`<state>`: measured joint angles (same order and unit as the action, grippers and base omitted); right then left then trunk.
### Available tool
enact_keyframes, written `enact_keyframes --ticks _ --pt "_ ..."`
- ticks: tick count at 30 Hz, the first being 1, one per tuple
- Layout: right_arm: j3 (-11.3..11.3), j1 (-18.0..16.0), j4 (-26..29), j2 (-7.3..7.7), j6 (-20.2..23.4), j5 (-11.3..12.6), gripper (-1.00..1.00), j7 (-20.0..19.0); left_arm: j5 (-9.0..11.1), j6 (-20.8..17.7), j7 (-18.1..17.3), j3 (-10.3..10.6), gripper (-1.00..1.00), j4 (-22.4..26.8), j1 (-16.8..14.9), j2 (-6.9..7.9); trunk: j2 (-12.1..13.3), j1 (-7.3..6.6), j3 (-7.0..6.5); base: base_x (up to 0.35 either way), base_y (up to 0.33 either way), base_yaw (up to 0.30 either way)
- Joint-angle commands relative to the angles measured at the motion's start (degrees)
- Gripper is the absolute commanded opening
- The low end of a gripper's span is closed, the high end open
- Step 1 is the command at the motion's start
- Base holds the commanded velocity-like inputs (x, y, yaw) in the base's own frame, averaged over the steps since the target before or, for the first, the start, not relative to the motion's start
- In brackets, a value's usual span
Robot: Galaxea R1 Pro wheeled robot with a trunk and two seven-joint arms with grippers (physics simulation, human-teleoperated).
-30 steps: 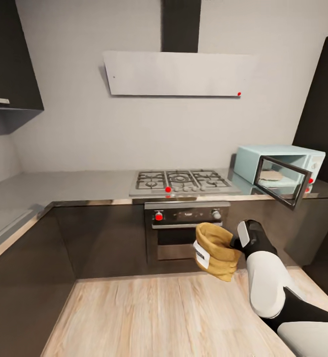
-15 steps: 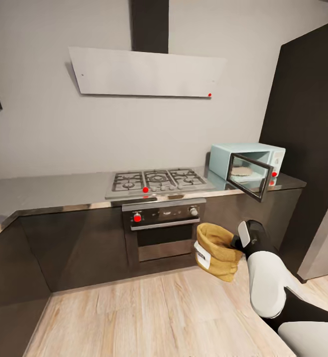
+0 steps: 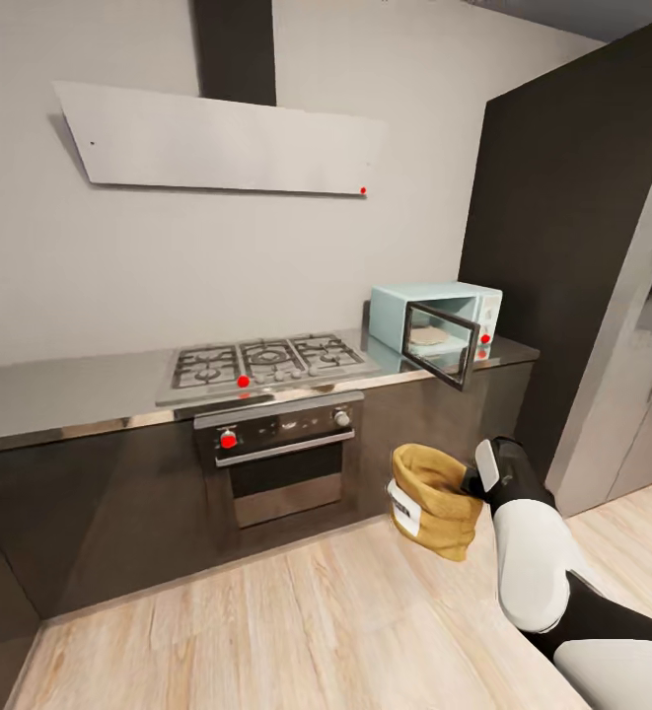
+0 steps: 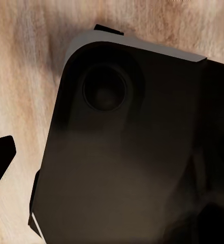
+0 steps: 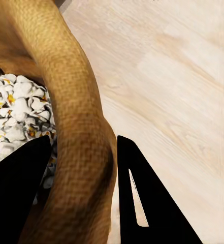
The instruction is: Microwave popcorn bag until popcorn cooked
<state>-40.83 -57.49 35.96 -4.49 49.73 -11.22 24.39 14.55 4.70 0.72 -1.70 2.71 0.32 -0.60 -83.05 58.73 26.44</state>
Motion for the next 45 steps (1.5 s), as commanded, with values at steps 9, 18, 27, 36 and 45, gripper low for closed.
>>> enact_keyframes --ticks 9,18,27,36,45 --pt "-0.3 -0.08 0.07 0.04 0.36 -0.54 -1.0 -0.37 0.13 0.12 0.07 -0.14 1.0 0.1 0.03 -0.01 -0.03 0.0 -0.14 0.0 0.0 -0.294" --pt "-0.3 -0.08 0.4 0.16 0.32 -0.64 -1.0 -0.33 0.13 0.13 0.07 -0.14 1.0 0.1 0.03 -0.01 -0.03 0.0 -0.34 0.0 0.0 -0.294" --pt "0.31 -0.08 0.69 0.36 -0.22 -0.69 -1.0 -0.31 0.13 0.09 0.07 -0.14 1.0 0.1 0.03 -0.01 -0.03 0.0 -0.59 0.0 0.0 -0.294" --pt "0.31 -0.09 0.69 0.45 -0.21 -0.82 -1.0 -0.31 0.13 0.13 0.07 -0.14 1.0 0.1 0.03 -0.01 -0.03 0.0 -0.69 0.0 0.0 -0.09" --pt "0.31 -0.08 0.72 0.83 -0.46 -4.8 -1.0 -0.24 -0.01 -0.16 -0.01 0.28 1.0 0.02 0.03 -0.01 -0.03 0.0 -0.69 0.172 0.0 0.0"
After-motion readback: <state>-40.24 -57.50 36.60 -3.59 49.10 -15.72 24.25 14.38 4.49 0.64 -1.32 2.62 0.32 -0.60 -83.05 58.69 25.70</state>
